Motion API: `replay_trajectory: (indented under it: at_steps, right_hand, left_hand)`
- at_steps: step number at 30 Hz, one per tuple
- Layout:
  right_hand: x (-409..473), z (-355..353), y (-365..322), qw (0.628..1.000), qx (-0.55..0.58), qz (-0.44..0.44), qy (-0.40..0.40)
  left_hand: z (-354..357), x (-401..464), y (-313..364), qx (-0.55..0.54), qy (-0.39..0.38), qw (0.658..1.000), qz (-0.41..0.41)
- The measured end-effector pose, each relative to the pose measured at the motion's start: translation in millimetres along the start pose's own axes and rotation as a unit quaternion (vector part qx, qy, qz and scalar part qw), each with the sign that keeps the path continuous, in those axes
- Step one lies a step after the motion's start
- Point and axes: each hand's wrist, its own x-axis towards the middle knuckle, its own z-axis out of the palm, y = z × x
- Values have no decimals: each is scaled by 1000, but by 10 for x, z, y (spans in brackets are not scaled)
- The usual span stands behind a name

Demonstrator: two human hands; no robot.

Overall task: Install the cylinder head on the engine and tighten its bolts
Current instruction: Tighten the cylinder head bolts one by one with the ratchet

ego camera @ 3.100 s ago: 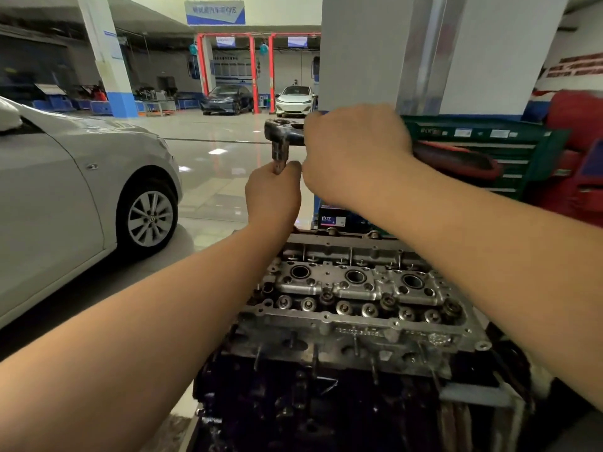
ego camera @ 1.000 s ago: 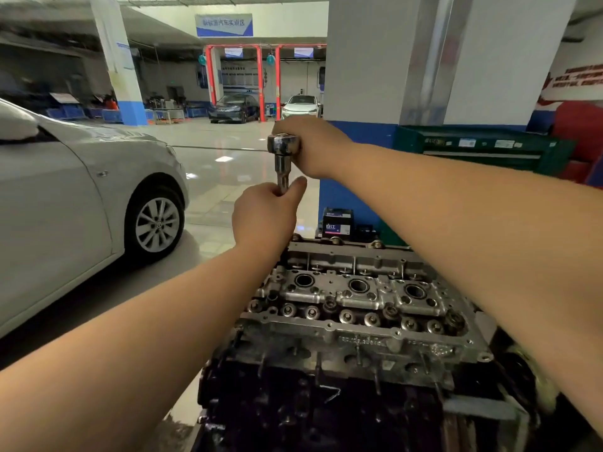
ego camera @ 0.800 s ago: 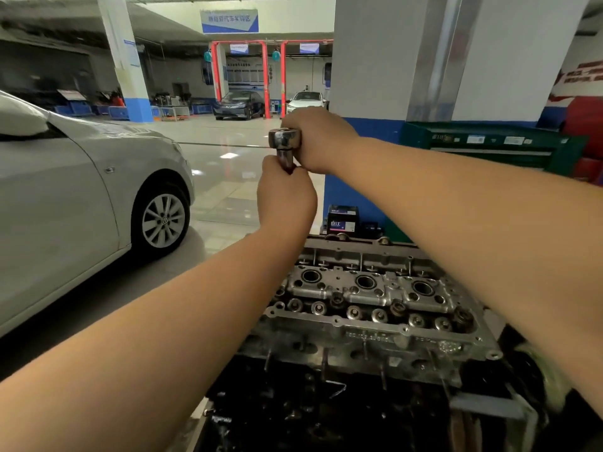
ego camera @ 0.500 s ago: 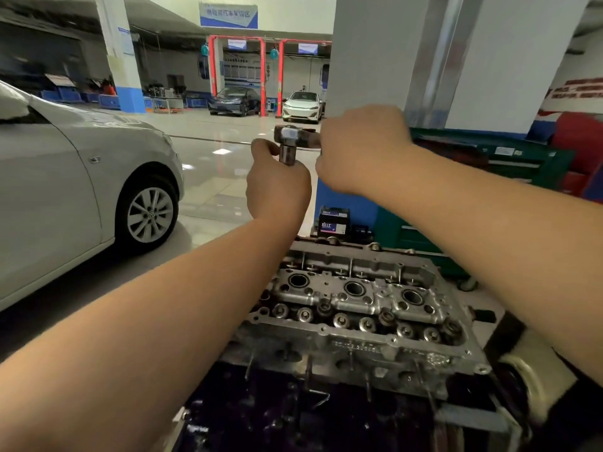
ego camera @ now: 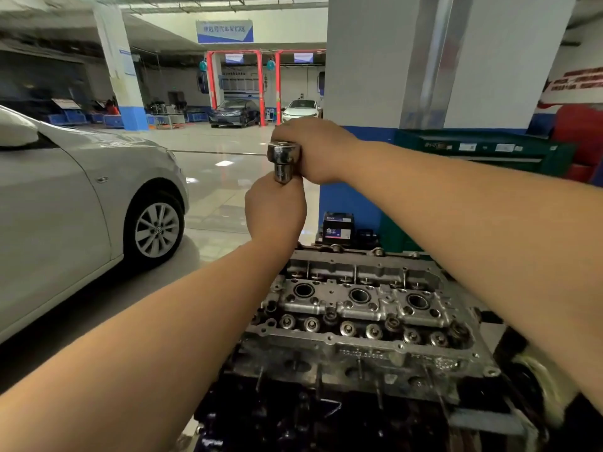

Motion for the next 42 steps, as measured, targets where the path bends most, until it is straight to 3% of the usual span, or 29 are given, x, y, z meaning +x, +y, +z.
replay_trajectory:
  at_steps: [3, 8, 11, 17, 23, 28, 33, 42]
  right_hand:
    - [18, -25, -76, 999, -30, 18, 15]
    - [-254, -118, -187, 967, -206, 141, 45]
    - [-532, -166, -257, 964, -224, 124, 69]
    - [-355, -79, -128, 984, -139, 101, 43]
    - [-43, 67, -26, 997, 72, 38, 17]
    - [-19, 9, -101, 993, -69, 80, 48]
    - [-270, -169, -149, 955, -266, 133, 22]
    - [-577, -227, -278, 964, -223, 117, 85]
  left_hand:
    - [-23, 33, -53, 7, 17, 1000, 19]
    - [-37, 154, -153, -3, 13, 999, 47]
    - [1, 159, -160, 12, -1, 997, 76]
    - [-71, 103, -82, 20, -6, 999, 43]
    - [-162, -54, -69, -15, -27, 999, 44]
    - [-27, -137, -58, -59, -4, 998, -11]
    - [80, -79, -52, -54, -12, 998, -14]
    - [-21, -37, -84, -99, -42, 993, -49]
